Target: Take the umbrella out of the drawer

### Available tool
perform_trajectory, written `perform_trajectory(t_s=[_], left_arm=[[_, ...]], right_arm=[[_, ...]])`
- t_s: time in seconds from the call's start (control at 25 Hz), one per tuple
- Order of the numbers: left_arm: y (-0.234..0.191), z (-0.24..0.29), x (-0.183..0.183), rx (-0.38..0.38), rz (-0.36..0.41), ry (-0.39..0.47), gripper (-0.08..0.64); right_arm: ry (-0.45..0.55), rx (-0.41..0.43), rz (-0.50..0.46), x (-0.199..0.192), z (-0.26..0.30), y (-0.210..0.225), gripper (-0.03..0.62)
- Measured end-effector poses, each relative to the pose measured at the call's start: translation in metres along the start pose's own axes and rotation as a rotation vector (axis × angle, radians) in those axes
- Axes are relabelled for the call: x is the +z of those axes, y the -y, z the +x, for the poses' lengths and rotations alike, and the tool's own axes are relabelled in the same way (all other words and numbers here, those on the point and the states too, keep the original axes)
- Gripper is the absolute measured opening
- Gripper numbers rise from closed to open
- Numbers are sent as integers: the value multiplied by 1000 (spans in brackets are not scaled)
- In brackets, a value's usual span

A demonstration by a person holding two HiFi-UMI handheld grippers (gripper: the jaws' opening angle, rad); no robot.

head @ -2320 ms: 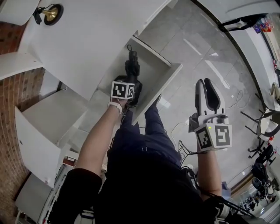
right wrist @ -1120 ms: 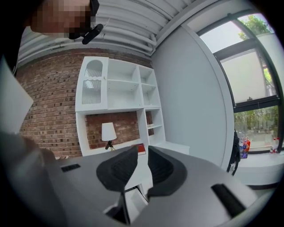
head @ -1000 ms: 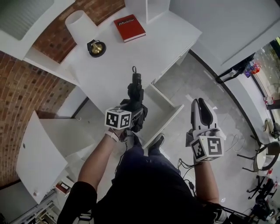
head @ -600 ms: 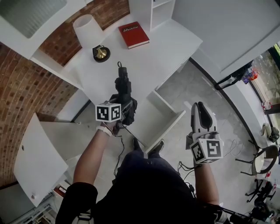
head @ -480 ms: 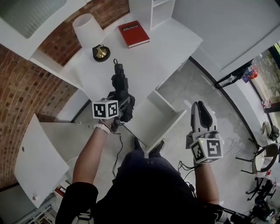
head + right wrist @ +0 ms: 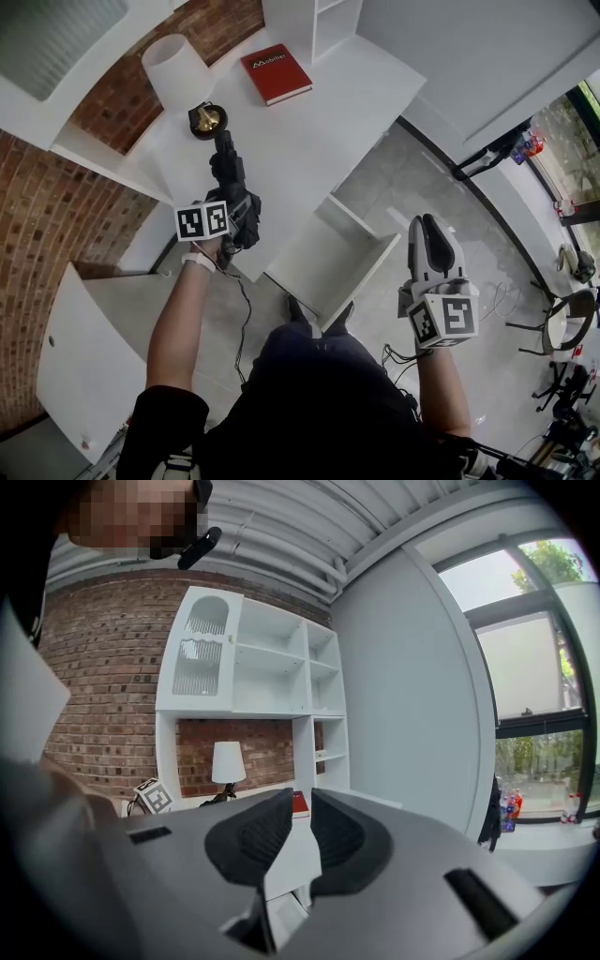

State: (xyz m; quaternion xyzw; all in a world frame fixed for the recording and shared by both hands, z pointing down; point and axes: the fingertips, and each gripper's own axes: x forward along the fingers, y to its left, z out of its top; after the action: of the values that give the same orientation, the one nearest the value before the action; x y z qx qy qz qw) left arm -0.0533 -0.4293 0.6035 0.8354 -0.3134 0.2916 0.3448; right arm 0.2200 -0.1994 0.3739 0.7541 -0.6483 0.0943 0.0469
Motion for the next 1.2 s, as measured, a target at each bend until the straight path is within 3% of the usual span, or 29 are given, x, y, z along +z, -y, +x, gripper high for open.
perform_trajectory(t_s=[0.24, 0.68, 0.96, 1.2], left_arm=[[-48, 21, -3, 52, -54, -49, 253], [-103, 57, -48, 135, -185, -223, 261], [-100, 56, -48, 107, -203, -174, 268], [-103, 42, -35, 207, -77, -92, 311]], right_arm=[[-5, -37, -10, 2, 4, -6, 57], [-1, -119, -13, 5, -1, -7, 57], [-16, -129, 6, -2, -6, -7, 57], [-20, -110, -1, -3, -8, -10, 57]])
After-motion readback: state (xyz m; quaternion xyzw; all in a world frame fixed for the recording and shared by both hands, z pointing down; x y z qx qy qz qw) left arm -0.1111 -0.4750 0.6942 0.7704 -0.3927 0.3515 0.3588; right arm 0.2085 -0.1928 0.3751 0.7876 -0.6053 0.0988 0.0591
